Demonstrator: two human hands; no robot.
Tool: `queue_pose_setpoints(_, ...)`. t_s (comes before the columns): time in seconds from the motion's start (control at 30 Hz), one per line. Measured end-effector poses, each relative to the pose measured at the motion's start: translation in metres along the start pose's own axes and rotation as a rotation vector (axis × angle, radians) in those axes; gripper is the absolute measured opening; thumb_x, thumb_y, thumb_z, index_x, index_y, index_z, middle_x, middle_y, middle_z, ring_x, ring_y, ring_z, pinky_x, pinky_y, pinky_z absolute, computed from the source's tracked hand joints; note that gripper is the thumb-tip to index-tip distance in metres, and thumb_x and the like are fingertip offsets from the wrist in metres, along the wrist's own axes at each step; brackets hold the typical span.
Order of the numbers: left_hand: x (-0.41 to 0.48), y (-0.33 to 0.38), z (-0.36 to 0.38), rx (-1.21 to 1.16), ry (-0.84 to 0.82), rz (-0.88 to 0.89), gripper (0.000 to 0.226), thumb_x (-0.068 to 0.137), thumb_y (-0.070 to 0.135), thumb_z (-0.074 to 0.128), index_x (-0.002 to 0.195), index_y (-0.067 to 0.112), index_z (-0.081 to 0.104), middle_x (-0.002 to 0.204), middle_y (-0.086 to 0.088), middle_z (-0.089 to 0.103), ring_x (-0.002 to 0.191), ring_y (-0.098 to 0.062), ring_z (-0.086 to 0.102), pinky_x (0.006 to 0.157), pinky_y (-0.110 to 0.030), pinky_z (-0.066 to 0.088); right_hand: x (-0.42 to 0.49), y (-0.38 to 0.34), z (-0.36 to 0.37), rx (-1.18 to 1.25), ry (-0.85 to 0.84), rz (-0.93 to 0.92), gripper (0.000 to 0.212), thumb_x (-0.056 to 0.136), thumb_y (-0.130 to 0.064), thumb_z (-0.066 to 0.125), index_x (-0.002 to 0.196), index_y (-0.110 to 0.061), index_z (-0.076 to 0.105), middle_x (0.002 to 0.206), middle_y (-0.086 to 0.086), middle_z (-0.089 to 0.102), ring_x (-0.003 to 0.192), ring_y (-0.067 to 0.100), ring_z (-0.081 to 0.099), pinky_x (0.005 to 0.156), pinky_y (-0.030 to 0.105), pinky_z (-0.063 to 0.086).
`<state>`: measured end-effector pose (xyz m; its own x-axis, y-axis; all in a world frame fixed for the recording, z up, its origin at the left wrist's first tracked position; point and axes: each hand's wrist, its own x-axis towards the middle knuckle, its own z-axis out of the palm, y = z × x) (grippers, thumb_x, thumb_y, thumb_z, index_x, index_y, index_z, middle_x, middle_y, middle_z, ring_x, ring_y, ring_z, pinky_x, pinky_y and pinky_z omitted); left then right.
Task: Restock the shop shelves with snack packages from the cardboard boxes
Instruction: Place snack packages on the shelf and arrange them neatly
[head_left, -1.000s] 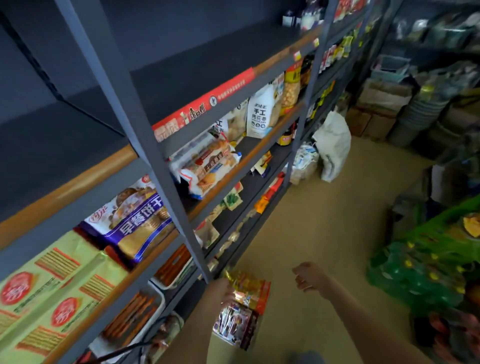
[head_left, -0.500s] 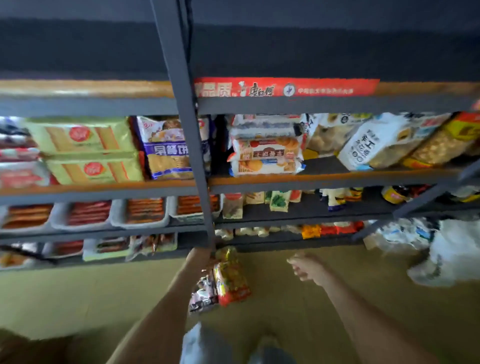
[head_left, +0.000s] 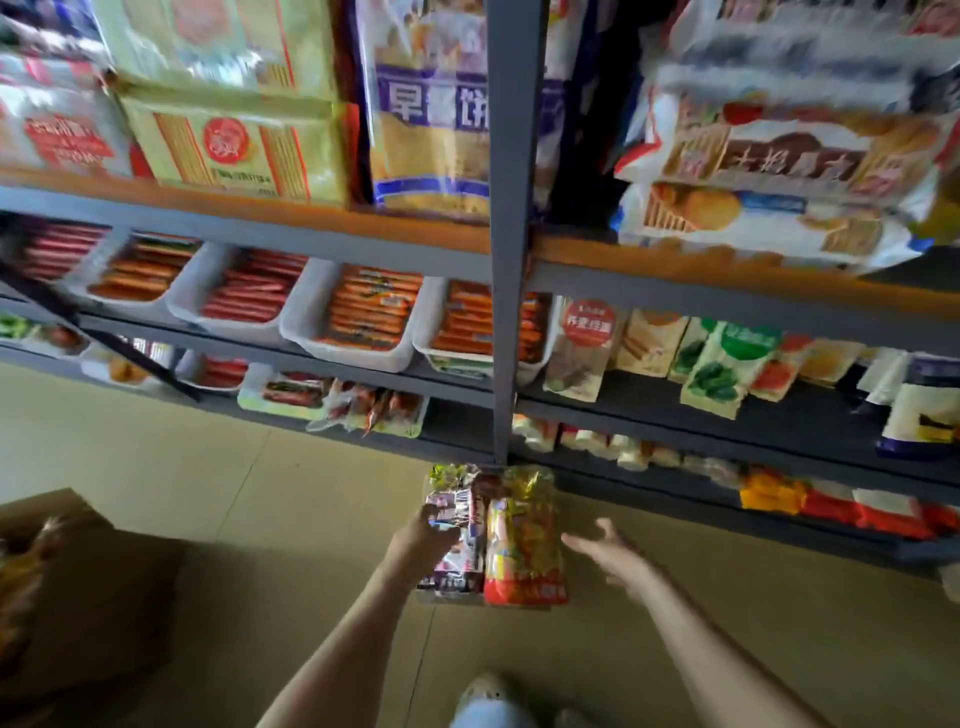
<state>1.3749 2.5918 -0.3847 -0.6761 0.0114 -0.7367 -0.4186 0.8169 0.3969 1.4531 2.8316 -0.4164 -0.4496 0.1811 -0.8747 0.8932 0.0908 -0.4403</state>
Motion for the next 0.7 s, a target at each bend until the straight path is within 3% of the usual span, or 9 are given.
queue_pose_setpoints(0.17,0.106,-0.039,0.100,0.084,-0.056,0.056,0.063,0.090,0.041,0.060,0.143,0.016,0.038,0.134,-0.012,0.055,0.121,-0.030,0.053,0.091,-0.029,0.043,0.136,0.058,0.044,0.084,-0.039,0.015,0.098,0.085,-0.034,0.068,0.152,-0.013,-0.001,0.157,0.014,0.017,0.143,0.030,0.022,0.113,0.038,0.024)
queue_pose_setpoints(0.27,0.150,-0.043,0.152,0.021,-0.049,0.075,0.079,0.089,0.036,0.064,0.152,0.018,0.019,0.147,-0.011,0.038,0.132,-0.029,0.041,0.104,-0.031,0.033,0.192,0.095,0.056,0.179,-0.114,0.023,0.081,0.084,-0.033,0.066,0.148,-0.006,0.025,0.149,0.012,0.034,0.138,0.030,0.033,0.107,0.033,0.031)
queue_pose_setpoints(0.33,0.173,-0.046,0.185,0.024,0.020,0.119,0.094,0.083,0.034,0.069,0.153,0.012,0.010,0.149,-0.014,0.034,0.132,-0.031,0.037,0.105,-0.032,0.029,0.216,0.114,0.064,0.222,-0.134,0.027,0.083,0.070,-0.043,0.072,0.140,-0.009,0.044,0.139,0.010,0.051,0.126,0.026,0.049,0.102,0.034,0.039)
queue_pose_setpoints(0.43,0.186,-0.044,0.218,-0.036,0.058,-0.011,0.100,0.079,0.036,0.070,0.150,0.006,0.006,0.147,-0.019,0.026,0.136,-0.038,0.026,0.110,-0.045,0.026,0.249,0.138,0.075,0.305,-0.101,-0.063,0.100,0.039,-0.058,0.089,0.125,-0.015,0.060,0.115,0.005,0.068,0.103,0.020,0.064,0.093,0.037,0.050)
queue_pose_setpoints(0.47,0.189,-0.042,0.224,-0.038,0.079,-0.057,0.097,0.078,0.034,0.070,0.149,0.008,0.008,0.146,-0.019,0.025,0.136,-0.039,0.024,0.110,-0.047,0.026,0.256,0.142,0.078,0.316,-0.101,-0.092,0.107,0.029,-0.060,0.089,0.122,-0.017,0.059,0.110,0.004,0.070,0.098,0.018,0.066,0.086,0.036,0.053)
queue_pose_setpoints(0.53,0.190,-0.038,0.224,0.019,0.102,-0.113,0.091,0.075,0.032,0.071,0.144,0.008,0.016,0.142,-0.018,0.028,0.134,-0.037,0.027,0.109,-0.045,0.028,0.255,0.139,0.077,0.330,-0.100,-0.104,0.104,0.028,-0.049,0.090,0.120,-0.020,0.051,0.104,0.003,0.068,0.090,0.018,0.067,0.072,0.032,0.054)
queue_pose_setpoints(0.7,0.164,-0.028,0.202,-0.009,-0.005,-0.075,0.084,0.069,0.034,0.075,0.137,0.012,0.031,0.134,-0.017,0.031,0.130,-0.037,0.030,0.110,-0.046,0.032,0.223,0.143,0.066,0.351,-0.097,0.017,0.102,0.035,-0.046,0.092,0.120,-0.026,0.040,0.115,0.007,0.064,0.100,0.025,0.066,0.080,0.042,0.057)
